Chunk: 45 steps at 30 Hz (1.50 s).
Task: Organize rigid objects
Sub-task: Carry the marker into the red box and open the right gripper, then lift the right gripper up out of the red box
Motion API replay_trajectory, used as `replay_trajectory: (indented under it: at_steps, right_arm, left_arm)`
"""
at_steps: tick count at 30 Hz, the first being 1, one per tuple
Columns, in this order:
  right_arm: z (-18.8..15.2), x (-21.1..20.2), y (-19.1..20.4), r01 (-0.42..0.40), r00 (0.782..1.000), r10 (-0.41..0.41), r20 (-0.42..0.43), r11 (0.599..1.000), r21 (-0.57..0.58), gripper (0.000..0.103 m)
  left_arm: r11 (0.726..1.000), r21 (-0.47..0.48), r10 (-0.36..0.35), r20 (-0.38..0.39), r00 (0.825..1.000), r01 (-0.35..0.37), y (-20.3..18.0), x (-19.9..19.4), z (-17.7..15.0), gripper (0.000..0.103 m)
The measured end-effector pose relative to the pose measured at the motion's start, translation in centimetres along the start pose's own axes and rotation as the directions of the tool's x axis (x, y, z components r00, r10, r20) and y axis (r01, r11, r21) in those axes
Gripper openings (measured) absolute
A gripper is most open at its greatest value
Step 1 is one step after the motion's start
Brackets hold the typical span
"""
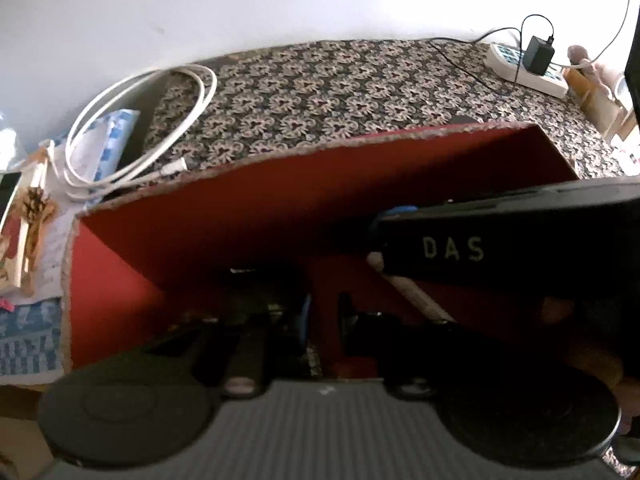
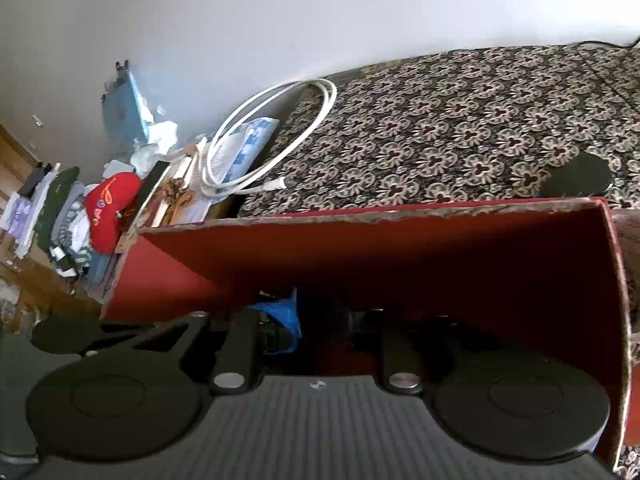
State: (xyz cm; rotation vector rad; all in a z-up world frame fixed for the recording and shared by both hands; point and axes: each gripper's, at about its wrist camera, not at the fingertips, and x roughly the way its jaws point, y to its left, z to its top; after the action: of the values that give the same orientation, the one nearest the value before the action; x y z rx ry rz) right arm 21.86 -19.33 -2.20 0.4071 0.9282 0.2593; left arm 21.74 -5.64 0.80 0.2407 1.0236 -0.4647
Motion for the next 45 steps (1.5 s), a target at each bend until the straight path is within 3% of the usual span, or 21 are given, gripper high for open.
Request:
replay_trajectory:
  at_steps: [2,3,21,25,28,35,45]
  right_arm:
    - [-0.1,-0.2,0.2,0.015,1.000,-0.015,0.010,1.000,-0.013,0.007]
    - [-0.2,-0.3,0.4,0.021,1.000,-0.021,0.018,1.000,-0.021,0.007]
    - [-0.5,-1.6,0.5,0.152,0.981,-0.152,0.121,0.988,0.002,0.007]
    - [-0.5,-1.6,0.5,0.177,0.977,-0.177,0.122,0.984,0.010,0.007]
    - [-0.4,-1.6,0.6,0.200,0.972,-0.200,0.123,0.980,0.010,0.007]
    - [-0.9,-2.9,1.5,0.274,0.947,-0.271,0.174,0.962,0.007,0.007]
    - [-4.0,-7.2,2.4,0.278,0.926,-0.284,0.251,0.959,0.059,0.007]
  left_arm:
    - [1.000,-0.009,0.010,0.008,1.000,-0.010,0.1,-0.1,0.0,0.033]
    - [1.000,-0.011,0.013,0.014,1.000,-0.013,0.2,-0.1,0.0,0.035]
    - [0.997,-0.003,0.077,0.057,0.995,-0.077,-0.1,-0.4,-0.2,0.037]
    - [0.996,-0.013,0.093,0.075,0.993,-0.092,0.0,-0.6,-0.3,0.049]
    - [0.994,-0.010,0.107,0.093,0.990,-0.107,-0.1,-0.8,-0.4,0.050]
    - [0.994,0.003,0.112,0.118,0.987,-0.113,-0.1,-1.0,-0.5,0.050]
    - [0.992,0.031,0.115,0.165,0.980,-0.122,-0.6,-1.7,-0.9,0.054]
